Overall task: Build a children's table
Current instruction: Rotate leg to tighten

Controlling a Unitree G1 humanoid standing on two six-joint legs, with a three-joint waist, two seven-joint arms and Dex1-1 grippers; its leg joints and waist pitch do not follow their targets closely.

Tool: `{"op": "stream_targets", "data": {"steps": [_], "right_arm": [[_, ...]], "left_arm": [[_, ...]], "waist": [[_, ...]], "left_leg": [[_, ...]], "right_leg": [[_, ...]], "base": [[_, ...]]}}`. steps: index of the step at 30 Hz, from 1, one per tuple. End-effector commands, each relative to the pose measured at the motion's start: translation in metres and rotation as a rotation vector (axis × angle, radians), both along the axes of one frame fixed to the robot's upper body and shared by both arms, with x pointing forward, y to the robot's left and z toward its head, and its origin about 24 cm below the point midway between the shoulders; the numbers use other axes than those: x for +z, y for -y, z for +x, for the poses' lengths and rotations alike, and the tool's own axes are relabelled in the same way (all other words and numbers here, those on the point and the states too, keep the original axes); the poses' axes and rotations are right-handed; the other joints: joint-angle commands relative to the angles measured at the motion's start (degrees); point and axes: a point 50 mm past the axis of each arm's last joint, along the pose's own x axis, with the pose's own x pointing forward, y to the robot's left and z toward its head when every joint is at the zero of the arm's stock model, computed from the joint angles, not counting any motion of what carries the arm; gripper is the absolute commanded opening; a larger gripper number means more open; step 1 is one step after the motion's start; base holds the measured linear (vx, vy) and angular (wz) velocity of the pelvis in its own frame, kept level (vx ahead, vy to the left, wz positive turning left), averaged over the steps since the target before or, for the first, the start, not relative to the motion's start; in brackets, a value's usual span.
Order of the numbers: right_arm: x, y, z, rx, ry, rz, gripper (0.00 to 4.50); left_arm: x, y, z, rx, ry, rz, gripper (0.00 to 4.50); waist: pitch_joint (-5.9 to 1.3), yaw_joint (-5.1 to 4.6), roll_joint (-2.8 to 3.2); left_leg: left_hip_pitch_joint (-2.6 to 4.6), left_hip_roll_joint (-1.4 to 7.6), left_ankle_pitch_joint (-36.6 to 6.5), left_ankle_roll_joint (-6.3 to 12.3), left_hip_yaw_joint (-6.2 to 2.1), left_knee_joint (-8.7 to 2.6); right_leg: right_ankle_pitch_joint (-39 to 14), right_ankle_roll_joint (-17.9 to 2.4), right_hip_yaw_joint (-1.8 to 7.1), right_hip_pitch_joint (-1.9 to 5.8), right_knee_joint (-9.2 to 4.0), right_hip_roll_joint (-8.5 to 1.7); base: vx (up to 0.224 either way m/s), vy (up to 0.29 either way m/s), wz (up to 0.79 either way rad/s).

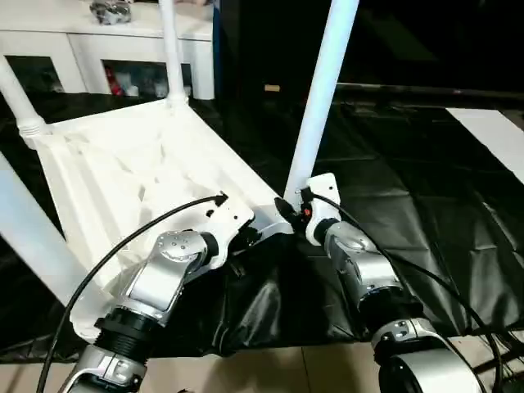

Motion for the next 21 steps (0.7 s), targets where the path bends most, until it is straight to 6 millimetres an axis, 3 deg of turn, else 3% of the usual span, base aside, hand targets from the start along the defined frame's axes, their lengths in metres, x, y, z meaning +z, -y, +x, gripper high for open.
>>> {"op": "stream_targets", "data": {"steps": [1, 5, 8, 11, 13, 16, 21], "right_arm": [[-0.011, -0.038, -0.019, 0.249, -0.060, 0.030, 2.97], [-0.010, -0.030, -0.018, 0.290, -0.036, -0.010, 3.29], [-0.007, -0.009, -0.016, 0.384, -0.010, -0.071, 3.29], [-0.005, -0.001, -0.016, 0.421, -0.010, -0.076, 3.29], [-0.005, 0.015, -0.019, 0.514, -0.017, -0.102, 3.29], [-0.004, 0.026, -0.022, 0.585, -0.025, -0.130, 3.29], [0.000, 0.033, -0.029, 0.713, -0.029, -0.115, 3.29]], "left_arm": [[0.019, 0.014, 0.000, -0.092, 0.089, -0.052, 0.00], [0.018, 0.009, -0.003, -0.124, 0.076, -0.052, 0.00], [0.015, -0.001, -0.011, -0.190, 0.049, -0.042, 0.00], [0.014, -0.003, -0.014, -0.220, 0.032, -0.047, 0.00], [0.014, -0.005, -0.017, -0.274, 0.012, -0.048, 0.00], [0.015, -0.008, -0.019, -0.318, 0.001, -0.051, 0.00], [0.016, -0.014, -0.025, -0.401, -0.044, -0.050, 0.00]], "waist": [[-3.16, 0.42, 0.64], [-3.28, 0.57, 0.72], [-3.36, 0.69, 1.16], [-3.58, 1.05, 1.27], [-3.76, 1.56, 1.13], [-3.83, 2.02, 1.33], [-3.77, 3.03, 1.45]], "left_leg": [[0.45, 2.42, -22.01, -0.98, -1.30, -5.05], [0.71, 2.48, -19.53, -0.55, -0.95, -4.78], [0.66, 2.50, -18.96, -0.24, -0.92, -4.75], [1.05, 2.61, -17.13, 0.36, -0.45, -4.43], [0.72, 2.64, -14.41, 0.85, -0.46, -4.36], [0.93, 2.72, -12.84, 1.46, -0.23, -4.17], [1.17, 2.80, -13.67, 1.19, -0.11, -4.21]], "right_leg": [[-23.08, -7.76, 2.88, 2.20, -4.34, -4.71], [-21.35, -8.77, 3.04, 2.05, -4.19, -4.64], [-19.97, -9.29, 2.92, 2.25, -4.00, -4.43], [-15.14, -11.50, 3.13, 2.00, -3.53, -4.14], [-11.58, -12.51, 3.00, 2.59, -2.87, -4.07], [-7.82, -13.80, 3.02, 2.54, -2.41, -3.92], [-8.39, -13.56, 3.01, 2.64, -2.48, -3.89]], "base": [[0.000, 0.000, 0.00], [0.000, 0.000, 0.00], [0.000, 0.000, 0.00], [0.000, 0.000, 0.00], [0.000, 0.000, 0.00], [0.000, 0.000, 0.00], [0.000, 0.000, 0.00]]}}
